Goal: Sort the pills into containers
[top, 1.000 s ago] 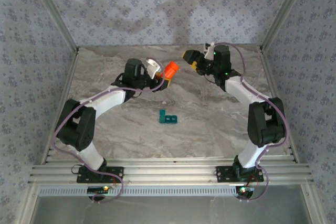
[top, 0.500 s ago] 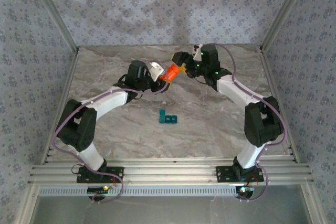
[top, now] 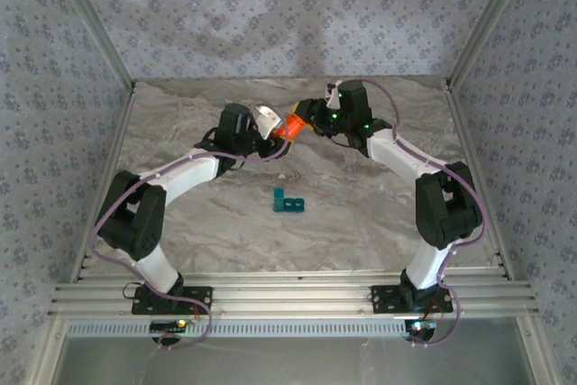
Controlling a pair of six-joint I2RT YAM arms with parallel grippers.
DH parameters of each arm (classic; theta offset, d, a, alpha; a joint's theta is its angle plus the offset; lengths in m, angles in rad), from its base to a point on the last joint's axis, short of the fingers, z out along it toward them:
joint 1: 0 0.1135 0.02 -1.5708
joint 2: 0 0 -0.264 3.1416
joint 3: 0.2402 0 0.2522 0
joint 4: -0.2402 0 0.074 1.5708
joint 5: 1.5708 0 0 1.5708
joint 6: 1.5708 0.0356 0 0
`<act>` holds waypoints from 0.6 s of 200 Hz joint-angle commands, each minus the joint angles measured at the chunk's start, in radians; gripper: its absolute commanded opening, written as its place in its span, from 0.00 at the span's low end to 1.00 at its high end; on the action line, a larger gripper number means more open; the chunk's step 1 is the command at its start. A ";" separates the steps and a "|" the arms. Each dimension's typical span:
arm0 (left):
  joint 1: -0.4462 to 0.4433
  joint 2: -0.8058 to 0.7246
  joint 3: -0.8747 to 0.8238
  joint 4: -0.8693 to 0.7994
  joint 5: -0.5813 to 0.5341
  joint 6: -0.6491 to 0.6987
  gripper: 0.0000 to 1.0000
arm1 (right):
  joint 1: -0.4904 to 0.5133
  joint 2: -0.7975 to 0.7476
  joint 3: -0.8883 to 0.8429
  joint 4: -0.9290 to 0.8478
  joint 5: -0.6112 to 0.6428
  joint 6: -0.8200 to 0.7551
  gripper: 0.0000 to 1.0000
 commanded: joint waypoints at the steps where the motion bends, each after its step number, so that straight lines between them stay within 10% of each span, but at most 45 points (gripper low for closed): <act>1: -0.006 -0.037 0.023 0.021 0.028 0.009 0.00 | -0.003 0.008 0.017 0.042 -0.015 -0.039 0.35; 56: 0.074 -0.037 0.015 0.097 0.303 -0.147 0.00 | -0.087 0.017 -0.073 0.401 -0.274 -0.320 0.35; 120: 0.111 -0.011 0.025 0.104 0.452 -0.211 0.00 | -0.108 -0.015 0.007 0.103 -0.302 -0.651 0.37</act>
